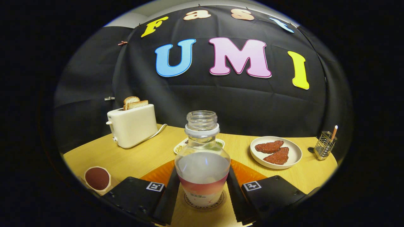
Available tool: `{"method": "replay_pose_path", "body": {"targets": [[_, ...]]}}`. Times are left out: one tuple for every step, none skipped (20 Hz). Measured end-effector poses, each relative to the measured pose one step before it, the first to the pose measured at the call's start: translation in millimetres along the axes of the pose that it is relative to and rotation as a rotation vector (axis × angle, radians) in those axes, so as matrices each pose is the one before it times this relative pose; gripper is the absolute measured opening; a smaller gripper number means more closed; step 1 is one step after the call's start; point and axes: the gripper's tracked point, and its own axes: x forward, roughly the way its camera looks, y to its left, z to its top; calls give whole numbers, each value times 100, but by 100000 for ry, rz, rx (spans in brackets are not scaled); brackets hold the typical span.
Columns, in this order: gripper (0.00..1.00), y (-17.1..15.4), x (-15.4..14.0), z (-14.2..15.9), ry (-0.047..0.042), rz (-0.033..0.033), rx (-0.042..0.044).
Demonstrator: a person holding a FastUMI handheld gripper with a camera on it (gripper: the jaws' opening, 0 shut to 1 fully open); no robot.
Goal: Take the bottle from table, then pour the juice into the cup, finally place the bottle on the coaster
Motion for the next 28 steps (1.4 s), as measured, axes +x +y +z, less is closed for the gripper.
{"method": "replay_pose_path", "body": {"targets": [[75, 10, 151, -113, 178, 70, -596], [75, 51, -112, 154, -398, -184, -421], [75, -45, -33, -46, 510, -279, 122], [76, 52, -169, -156, 538, 211, 489], [77, 105, 48, -92, 719, 463, 893], [79, -157, -71, -26, 485, -217, 994], [80, 45, -66, -103, 567, 642, 1241], [87, -8, -114, -64, 901, 148, 1227], [92, -60, -196, -121, 976, 130, 925], [98, -61, -424, 192, 299, -64, 440], [97, -16, -357, 164, 138, -53, -1], [97, -79, -440, 200, -29, -100, -68], [97, 112, -457, 100, 239, 463, 62], [97, 361, -633, 62, 709, 1213, 77], [97, 297, -718, 121, 732, 836, -226], [98, 222, -780, 200, 438, 694, -568], [98, 111, -798, 380, -121, 289, -918], [98, 43, -974, 509, -408, 17, -908], [98, -76, -1077, 759, -983, -302, -752], [98, -64, -908, 808, -1318, 188, -1241], [98, -451, -1107, 1296, -2780, -1102, -3009], [97, -966, -1162, 1484, -2566, -2439, -3217], [97, -902, -1008, 1160, -2214, -1639, -2797], [97, -566, -1034, 1355, -1778, -102, -1295], [97, -262, -1004, 1264, -1718, 1281, -253], [97, -322, -1119, 1262, -1362, 1104, 585], [97, -412, -1032, 1099, -924, 1177, 321], [97, -505, -1038, 903, -408, -70, 598]]}}
